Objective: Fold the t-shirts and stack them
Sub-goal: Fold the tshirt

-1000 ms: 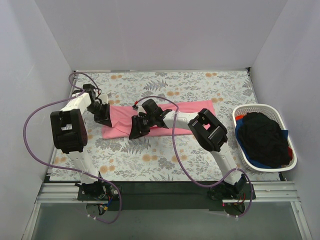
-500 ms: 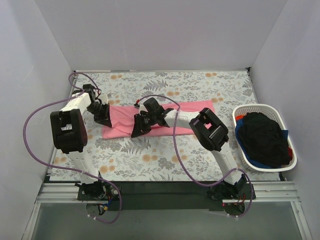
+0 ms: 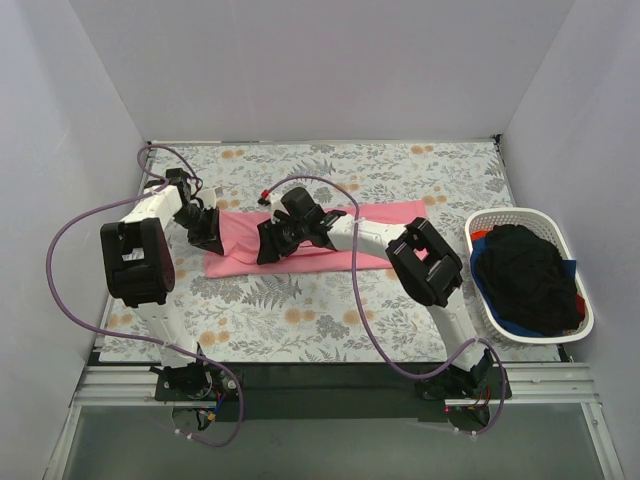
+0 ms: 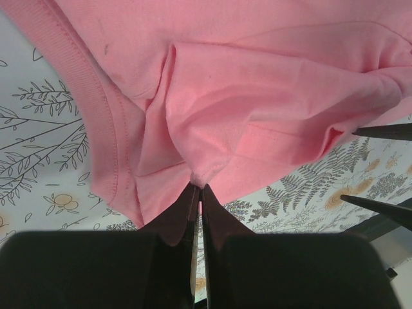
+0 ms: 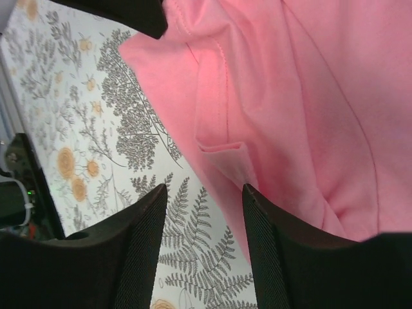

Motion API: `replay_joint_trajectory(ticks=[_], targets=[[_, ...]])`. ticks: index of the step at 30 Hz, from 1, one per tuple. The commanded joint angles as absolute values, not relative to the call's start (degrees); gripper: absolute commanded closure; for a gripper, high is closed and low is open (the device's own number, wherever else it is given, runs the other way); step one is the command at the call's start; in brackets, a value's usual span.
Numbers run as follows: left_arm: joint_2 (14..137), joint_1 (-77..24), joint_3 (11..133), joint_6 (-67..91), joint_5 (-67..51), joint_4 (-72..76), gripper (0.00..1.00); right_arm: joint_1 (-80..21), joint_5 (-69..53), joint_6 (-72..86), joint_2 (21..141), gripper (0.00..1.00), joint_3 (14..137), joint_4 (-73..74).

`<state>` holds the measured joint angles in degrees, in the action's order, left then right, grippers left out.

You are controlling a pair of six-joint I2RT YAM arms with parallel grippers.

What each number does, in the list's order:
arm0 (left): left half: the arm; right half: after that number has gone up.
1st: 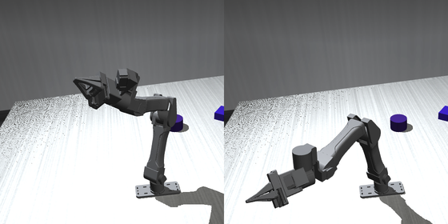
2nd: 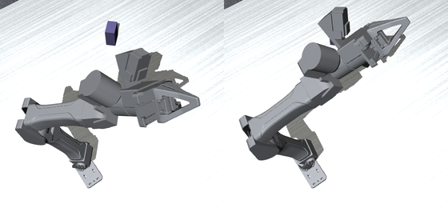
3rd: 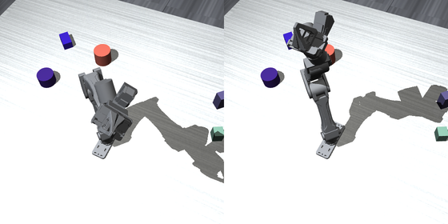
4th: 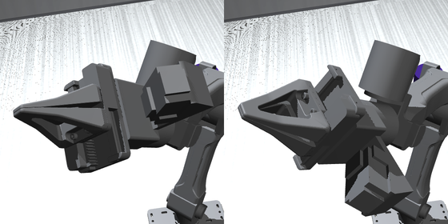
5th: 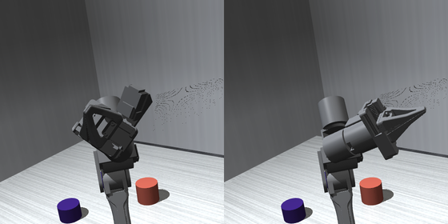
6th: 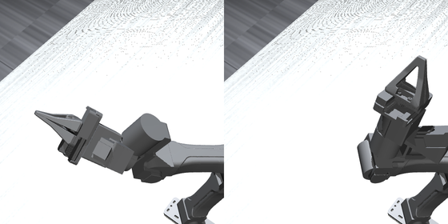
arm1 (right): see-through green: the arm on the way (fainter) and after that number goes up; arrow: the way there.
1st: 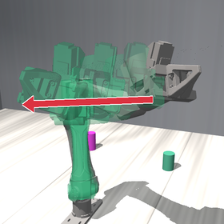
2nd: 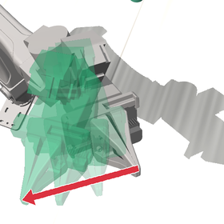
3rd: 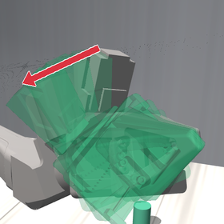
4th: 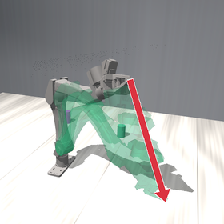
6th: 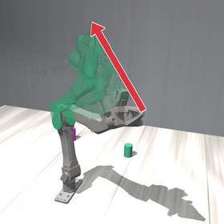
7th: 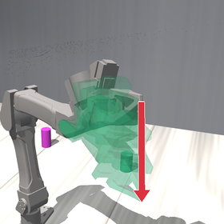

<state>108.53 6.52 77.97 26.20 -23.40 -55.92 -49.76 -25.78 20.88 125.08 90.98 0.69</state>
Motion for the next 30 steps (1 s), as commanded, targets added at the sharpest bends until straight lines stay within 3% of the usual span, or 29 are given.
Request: replay_joint_trajectory(ticks=[1,18,30], targets=[[107.3,6.2,79.3,25.8,-24.9,-56.4,1.0,-52.1,-19.4,10.5,123.3,0.41,93.4,2.3],[107.7,6.3,79.6,25.3,-24.6,-56.7,1.0,-53.9,-8.6,0.3,126.5,0.5,97.7,5.4],[107.8,6.2,79.8,25.3,-24.6,-56.7,1.0,-54.0,-6.6,-1.4,126.4,0.45,98.0,4.4]])
